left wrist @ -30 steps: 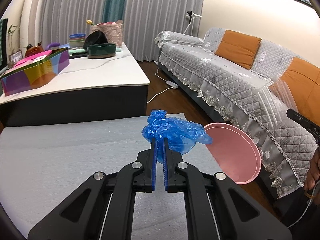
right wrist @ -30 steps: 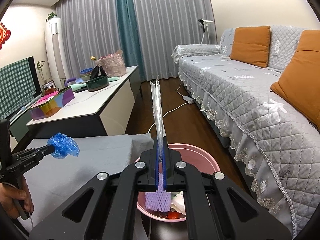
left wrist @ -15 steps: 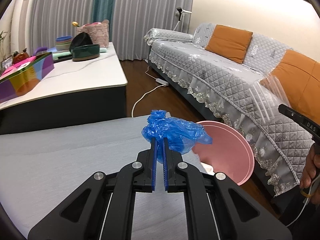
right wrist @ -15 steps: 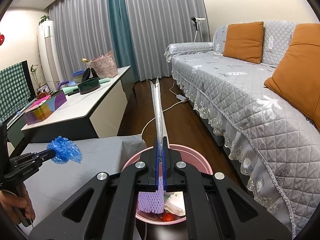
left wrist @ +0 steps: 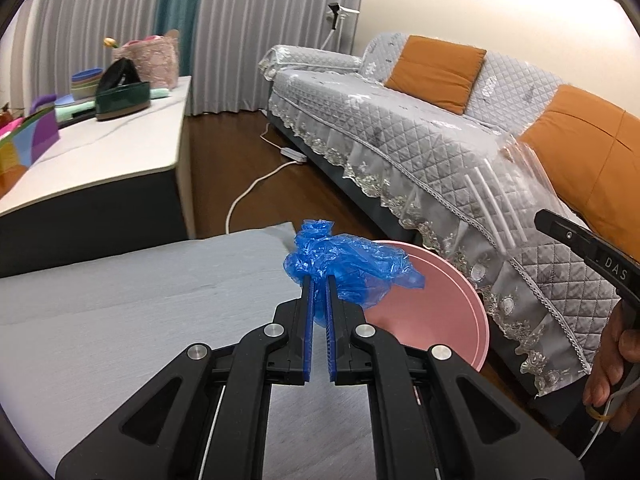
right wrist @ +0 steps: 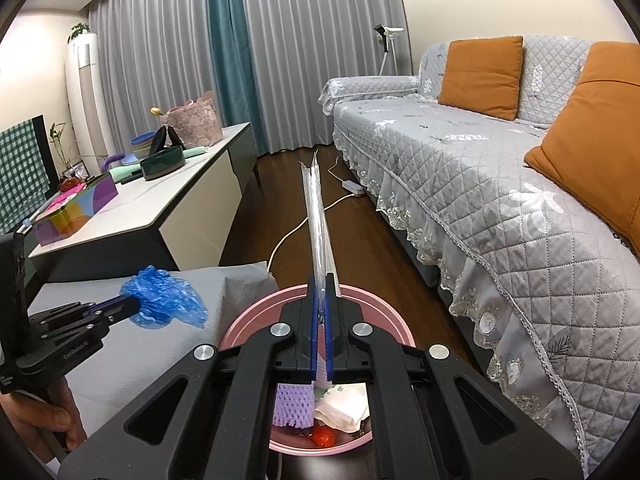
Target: Collect trash
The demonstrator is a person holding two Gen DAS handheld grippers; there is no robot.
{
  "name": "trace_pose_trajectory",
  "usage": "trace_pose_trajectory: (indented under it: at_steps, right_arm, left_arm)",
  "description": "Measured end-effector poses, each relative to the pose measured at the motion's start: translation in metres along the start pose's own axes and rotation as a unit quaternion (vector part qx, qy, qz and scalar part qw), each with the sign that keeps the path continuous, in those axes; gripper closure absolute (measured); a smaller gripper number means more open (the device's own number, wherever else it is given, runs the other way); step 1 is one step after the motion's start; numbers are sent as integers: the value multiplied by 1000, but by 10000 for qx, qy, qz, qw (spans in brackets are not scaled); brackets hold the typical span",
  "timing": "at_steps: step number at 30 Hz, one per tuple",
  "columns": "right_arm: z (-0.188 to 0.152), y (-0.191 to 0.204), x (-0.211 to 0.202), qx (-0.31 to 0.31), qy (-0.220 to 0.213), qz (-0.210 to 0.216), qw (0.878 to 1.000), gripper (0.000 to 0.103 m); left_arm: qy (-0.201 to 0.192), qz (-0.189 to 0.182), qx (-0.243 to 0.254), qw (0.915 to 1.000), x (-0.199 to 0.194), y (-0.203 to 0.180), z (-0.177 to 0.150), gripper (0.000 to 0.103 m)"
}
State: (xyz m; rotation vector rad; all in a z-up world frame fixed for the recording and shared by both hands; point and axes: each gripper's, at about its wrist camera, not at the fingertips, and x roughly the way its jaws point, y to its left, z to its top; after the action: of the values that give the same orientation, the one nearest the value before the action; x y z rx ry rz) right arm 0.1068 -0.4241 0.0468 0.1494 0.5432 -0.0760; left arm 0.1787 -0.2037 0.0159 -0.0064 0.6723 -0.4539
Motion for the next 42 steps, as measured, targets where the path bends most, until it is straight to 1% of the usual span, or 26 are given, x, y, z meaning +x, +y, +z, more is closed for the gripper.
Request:
trace_pose_trajectory:
  at_steps: [9, 10, 11, 12, 14, 15, 16, 17, 18, 20, 21, 22, 23, 26, 27, 28, 29, 30, 32, 36, 38, 42]
  right_arm:
    - [0, -3, 15, 18, 90, -20, 10000, 100]
    - [0, -4, 17, 16, 101, -29, 9999, 100]
    - [0, -4, 18, 8, 108, -49, 9999, 96]
    - [0, -4, 19, -12, 98, -104, 9999, 96]
    - [0, -4, 21, -61, 89, -204, 9997, 95]
    - [-1, -5, 22, -71, 98, -234, 9997, 95]
    - [-1, -6, 23, -55, 113, -253, 9996, 92]
    - [-2, -7, 24, -34, 123, -277, 9995, 87]
    - [-2, -9, 25, -18, 124, -300, 9995, 84]
    - [-1, -11, 24, 17, 112, -336, 9994, 75]
    - [-1, -12, 23, 35, 93, -364, 9993, 74]
    - [-1, -12, 22, 41, 79, -384, 9992, 69]
    - [0, -13, 21, 48, 61, -409, 9991, 62]
    - [1, -12, 17, 78, -9, -466, 9989, 49]
    - [1, -12, 14, 90, -35, -470, 9988, 46]
    - [2, -11, 12, 93, -56, -476, 9988, 38]
    - [2, -10, 10, 96, -74, -484, 9988, 32]
    - [2, -8, 6, 102, -97, -488, 9987, 29]
    - [1, -3, -3, 103, -149, -465, 9988, 18]
    - [-3, 11, -22, -22, -219, -367, 9991, 13]
    - [-6, 19, -32, -56, -228, -290, 9993, 10]
    - [-16, 41, -55, -174, -249, -169, 9994, 8]
  left_arm:
    - [177, -173, 78, 9997, 30, -16, 2, 98]
    - [190, -191, 77, 9996, 32, -17, 3, 98]
    - [211, -228, 76, 9995, 35, -19, 3, 98]
    - [226, -250, 80, 9994, 37, -20, 4, 97]
    - [261, -282, 93, 9992, 42, -23, 4, 91]
    - [282, -298, 106, 9991, 44, -24, 5, 83]
    - [283, -299, 114, 9991, 45, -24, 5, 72]
    - [281, -291, 115, 9991, 46, -25, 5, 67]
    - [281, -294, 108, 9991, 46, -25, 5, 60]
    - [284, -293, 100, 9991, 44, -24, 4, 59]
    - [290, -282, 93, 9991, 43, -24, 4, 54]
    - [286, -265, 76, 9992, 41, -23, 3, 46]
    - [265, -246, 55, 9993, 37, -21, 3, 44]
    - [240, -201, 80, 9995, 26, -19, 3, 38]
    - [216, -163, 90, 9996, 19, -17, 3, 30]
    - [179, -117, 81, 9997, 13, -15, 3, 23]
    - [130, -49, 53, 9999, 4, -11, 3, 20]
    - [110, -13, 30, 9999, -2, -9, 3, 18]
    - [70, 29, -33, 10000, -18, -2, 2, 14]
    - [-6, 216, -197, 9996, -50, 9, -5, 9]
    - [-45, 278, -248, 9993, -65, 13, -11, 9]
    - [-136, 424, -228, 9987, -101, 16, -26, 9]
